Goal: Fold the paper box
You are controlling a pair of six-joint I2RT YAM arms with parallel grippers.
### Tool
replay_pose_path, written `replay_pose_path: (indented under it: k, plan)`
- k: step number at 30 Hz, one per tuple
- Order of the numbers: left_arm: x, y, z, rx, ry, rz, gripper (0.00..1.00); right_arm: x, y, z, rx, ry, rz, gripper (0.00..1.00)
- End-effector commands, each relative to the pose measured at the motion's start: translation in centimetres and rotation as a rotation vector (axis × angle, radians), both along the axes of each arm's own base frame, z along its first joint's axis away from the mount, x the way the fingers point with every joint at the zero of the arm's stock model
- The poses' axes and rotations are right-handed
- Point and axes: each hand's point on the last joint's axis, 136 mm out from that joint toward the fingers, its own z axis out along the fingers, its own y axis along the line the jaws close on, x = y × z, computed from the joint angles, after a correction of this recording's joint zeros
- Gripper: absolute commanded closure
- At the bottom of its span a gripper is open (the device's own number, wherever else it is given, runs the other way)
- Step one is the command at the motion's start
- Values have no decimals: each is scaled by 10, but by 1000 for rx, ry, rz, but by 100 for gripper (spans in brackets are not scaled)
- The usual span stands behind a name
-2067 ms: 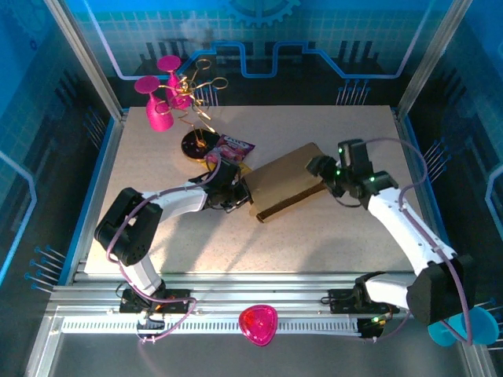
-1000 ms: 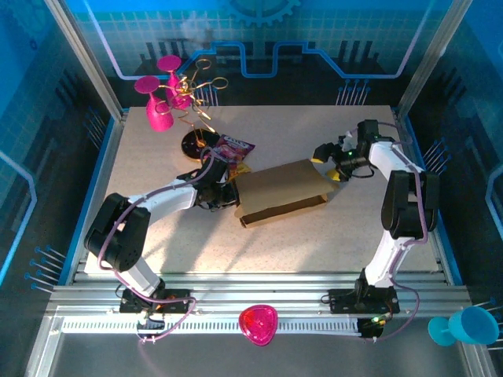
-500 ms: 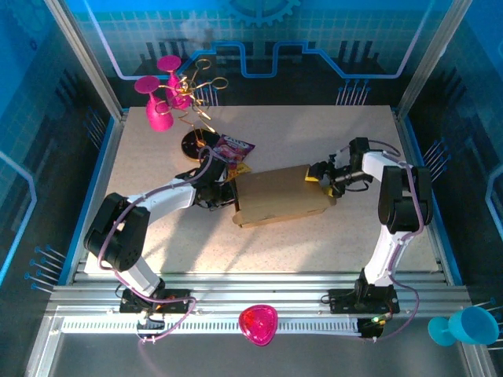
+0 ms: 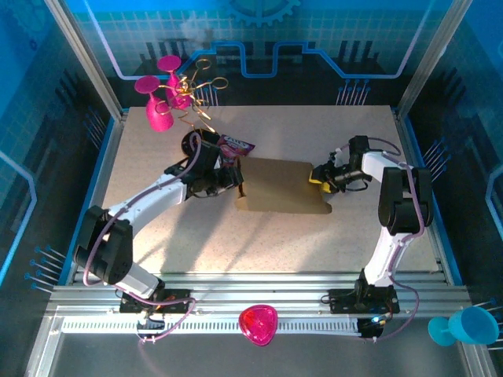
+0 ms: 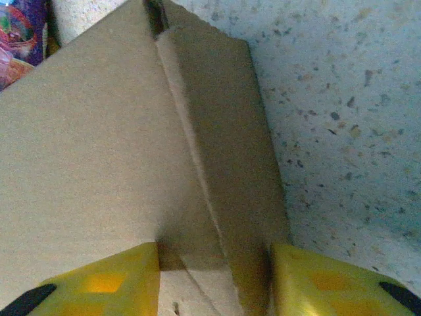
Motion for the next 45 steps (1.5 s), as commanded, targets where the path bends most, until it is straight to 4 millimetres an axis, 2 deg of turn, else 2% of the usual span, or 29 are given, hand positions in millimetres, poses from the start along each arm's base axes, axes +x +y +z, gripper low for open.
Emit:
replay_pose_path:
  k: [1, 4, 8, 10, 14, 18, 21, 24, 27, 31, 34, 35, 37, 41, 45]
  plan:
    - [-5, -1, 0, -26, 67, -7, 48, -11, 11, -7, -23, 40, 27, 57]
    - [-5, 1, -15, -39, 116, -4, 52, -9, 12, -6, -23, 38, 29, 60]
    - [-8, -2, -30, -55, 203, -3, 74, -8, 9, -7, -39, 38, 31, 62]
    - [-16, -4, -41, -46, 277, -15, 79, -8, 7, -7, -56, 39, 33, 64]
    - [-43, -4, -58, 7, 373, -36, 73, -9, 0, -8, -92, 38, 42, 68]
    - [-63, 2, -55, 100, 392, -44, 61, -10, -2, -8, -108, 37, 68, 70]
    - [-67, 11, -43, 134, 363, -29, 53, -11, -2, -9, -114, 39, 80, 73]
    - [-60, 12, -28, 115, 298, -25, 51, -12, -1, -10, -115, 41, 86, 74]
    - [-53, 3, -22, 33, 277, -28, 50, -13, 0, -10, -116, 40, 93, 75]
    - [-44, 1, -31, -15, 296, -21, 50, -12, 1, -11, -113, 40, 99, 75]
    - [-30, 7, -42, -3, 302, -25, 45, -11, 1, -10, -114, 36, 106, 76]
    - [-22, 7, -46, 2, 301, -33, 40, -11, 1, -10, -111, 38, 107, 76]
    - [-9, 3, -53, 10, 288, -60, 39, -10, 2, -11, -106, 39, 108, 76]
    - [9, -11, -71, -17, 284, -95, 46, -8, 4, -8, -88, 32, 113, 76]
    - [9, -10, -83, -9, 296, -88, 65, -7, 7, -2, -69, 15, 118, 74]
